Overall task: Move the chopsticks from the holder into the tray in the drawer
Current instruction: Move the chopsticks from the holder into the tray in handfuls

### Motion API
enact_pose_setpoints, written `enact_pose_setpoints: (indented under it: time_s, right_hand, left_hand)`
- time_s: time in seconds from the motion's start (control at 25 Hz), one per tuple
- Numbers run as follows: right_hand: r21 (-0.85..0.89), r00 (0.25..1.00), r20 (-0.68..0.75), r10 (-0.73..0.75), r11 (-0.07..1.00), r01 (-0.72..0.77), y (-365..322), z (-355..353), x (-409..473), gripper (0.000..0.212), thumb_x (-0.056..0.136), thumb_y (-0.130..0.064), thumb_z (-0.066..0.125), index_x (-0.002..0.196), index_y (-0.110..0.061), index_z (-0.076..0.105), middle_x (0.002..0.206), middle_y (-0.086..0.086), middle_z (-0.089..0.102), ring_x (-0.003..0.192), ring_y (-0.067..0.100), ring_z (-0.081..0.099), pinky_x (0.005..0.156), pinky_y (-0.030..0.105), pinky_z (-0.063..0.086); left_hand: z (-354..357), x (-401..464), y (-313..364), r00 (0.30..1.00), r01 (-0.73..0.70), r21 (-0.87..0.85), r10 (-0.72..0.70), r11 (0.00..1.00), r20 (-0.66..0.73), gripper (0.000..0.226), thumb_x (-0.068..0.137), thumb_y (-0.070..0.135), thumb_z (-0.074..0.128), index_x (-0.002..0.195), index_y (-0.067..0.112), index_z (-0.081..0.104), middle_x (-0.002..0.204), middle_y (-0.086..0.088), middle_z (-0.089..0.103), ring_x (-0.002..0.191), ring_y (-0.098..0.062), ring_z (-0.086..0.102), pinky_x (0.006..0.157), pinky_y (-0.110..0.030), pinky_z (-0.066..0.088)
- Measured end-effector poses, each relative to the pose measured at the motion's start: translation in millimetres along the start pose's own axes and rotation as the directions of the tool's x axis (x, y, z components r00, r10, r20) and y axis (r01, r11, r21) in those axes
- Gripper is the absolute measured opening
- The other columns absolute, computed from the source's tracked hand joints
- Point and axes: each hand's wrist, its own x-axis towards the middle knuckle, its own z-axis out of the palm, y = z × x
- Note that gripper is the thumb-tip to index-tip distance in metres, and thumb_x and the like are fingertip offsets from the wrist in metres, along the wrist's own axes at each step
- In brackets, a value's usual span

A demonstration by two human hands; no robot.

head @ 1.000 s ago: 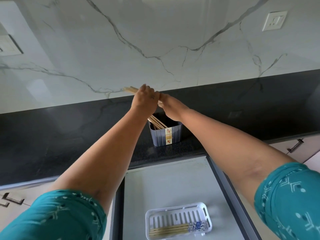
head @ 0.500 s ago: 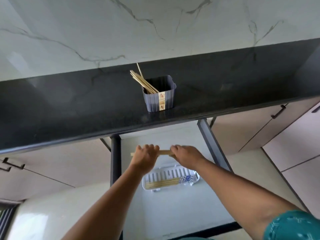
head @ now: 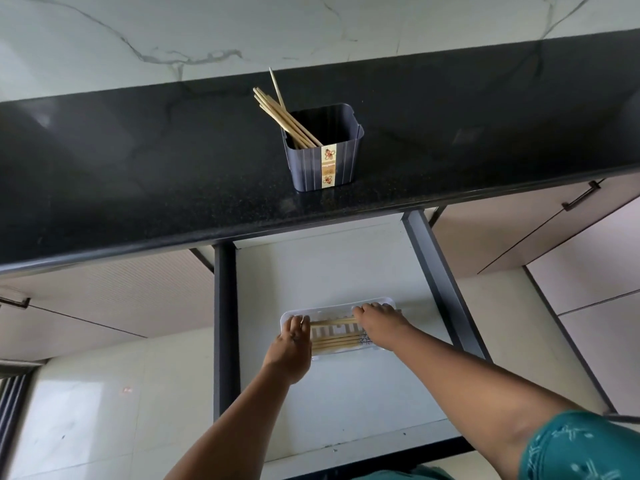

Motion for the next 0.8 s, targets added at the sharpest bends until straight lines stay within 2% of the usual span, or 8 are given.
enact_pose_setpoints:
  time_s: [0.08, 0.16, 0.32, 0.44, 0.52, 0.6, 0.68, 0.8]
  right_hand:
    - [-0.001, 0.999, 0.045, 0.012, 1.0, -0.012, -2, 0, 9, 0.048, 0.09, 0.003, 0.041, 0.136, -0.01, 0.038, 0.132, 0.013, 0.047, 0.123, 0.035, 0.048, 0.099, 0.043, 0.043]
    - [-0.011, 0.999, 0.05, -0.006, 1.0, 0.006, -3, 1, 13, 0.05, 0.09, 0.004, 0.044, 0.138, -0.008, 0.036, 0.134, 0.013, 0.045, 0.125, 0.033, 0.047, 0.099, 0.042, 0.042]
    - [-0.017, 0.997, -0.037, -0.066, 0.998, 0.065, -4, 3, 14, 0.053, 0.089, 0.003, 0.048, 0.14, -0.008, 0.036, 0.138, 0.011, 0.046, 0.127, 0.029, 0.048, 0.1, 0.039, 0.041]
    - [0.097, 0.985, -0.132, -0.112, 0.987, 0.125, 4, 7, 9, 0.054, 0.09, 0.004, 0.044, 0.142, -0.01, 0.039, 0.142, 0.008, 0.045, 0.131, 0.026, 0.046, 0.104, 0.036, 0.04]
    - [0.215, 0.983, -0.145, -0.109, 0.967, 0.139, 9, 10, 3, 0.055, 0.094, 0.001, 0.04, 0.147, -0.012, 0.035, 0.151, 0.005, 0.038, 0.138, 0.023, 0.04, 0.111, 0.033, 0.035]
    - [0.269, 0.993, -0.075, -0.094, 0.957, 0.111, 9, 17, -2, 0.05, 0.103, -0.017, 0.033, 0.152, -0.012, 0.026, 0.16, 0.003, 0.024, 0.147, 0.019, 0.025, 0.12, 0.031, 0.021]
    - [0.263, 0.998, 0.003, -0.067, 0.963, 0.064, 7, 22, -6, 0.055, 0.105, -0.037, 0.025, 0.154, -0.012, 0.021, 0.163, 0.003, 0.016, 0.15, 0.017, 0.014, 0.124, 0.038, 0.009]
    - [0.266, 1.0, 0.004, -0.03, 0.964, 0.028, 7, 25, -11, 0.082, 0.092, -0.067, 0.012, 0.154, -0.014, 0.021, 0.163, 0.002, 0.015, 0.151, 0.019, 0.013, 0.123, 0.046, 0.007]
  left_hand:
    - [3, 4, -1, 0.998, -0.05, 0.077, 0.052, 0.996, -0.027, 0.056, 0.099, 0.032, 0.021, 0.148, 0.006, 0.024, 0.154, -0.013, 0.026, 0.143, -0.031, 0.023, 0.118, -0.038, 0.018]
    - [4, 5, 1, 0.997, -0.077, 0.133, 0.078, 0.988, -0.003, 0.057, 0.101, 0.036, 0.025, 0.147, 0.004, 0.026, 0.155, -0.016, 0.025, 0.145, -0.031, 0.02, 0.121, -0.039, 0.005]
    - [3, 8, 9, 0.997, -0.008, 0.161, -0.004, 0.987, 0.074, 0.073, 0.099, 0.053, 0.02, 0.151, 0.001, 0.016, 0.16, -0.019, 0.011, 0.148, -0.03, 0.008, 0.121, -0.039, -0.004]
    - [3, 9, 15, 0.988, 0.001, 0.155, -0.025, 0.988, 0.152, 0.096, 0.089, 0.072, 0.019, 0.151, 0.0, 0.003, 0.16, -0.02, -0.005, 0.149, -0.03, -0.005, 0.119, -0.039, -0.008]
    - [2, 9, 19, 0.975, -0.018, 0.173, -0.022, 0.985, 0.222, 0.109, 0.082, 0.08, 0.024, 0.151, -0.001, 0.0, 0.16, -0.02, -0.005, 0.149, -0.031, -0.005, 0.119, -0.04, -0.006]
    - [3, 10, 21, 0.969, -0.031, 0.196, -0.019, 0.98, 0.247, 0.112, 0.08, 0.081, 0.031, 0.151, -0.001, 0.001, 0.16, -0.021, 0.001, 0.149, -0.031, 0.0, 0.12, -0.041, -0.003]
    - [5, 10, 23, 0.98, -0.036, 0.182, -0.001, 0.983, 0.2, 0.111, 0.081, 0.078, 0.036, 0.151, -0.001, 0.003, 0.16, -0.021, 0.005, 0.149, -0.032, 0.003, 0.121, -0.041, 0.0]
    - [5, 13, 22, 0.989, -0.04, 0.118, 0.022, 0.992, 0.148, 0.116, 0.077, 0.077, 0.047, 0.152, 0.001, 0.0, 0.16, -0.018, -0.005, 0.149, -0.031, -0.002, 0.122, -0.041, 0.001]
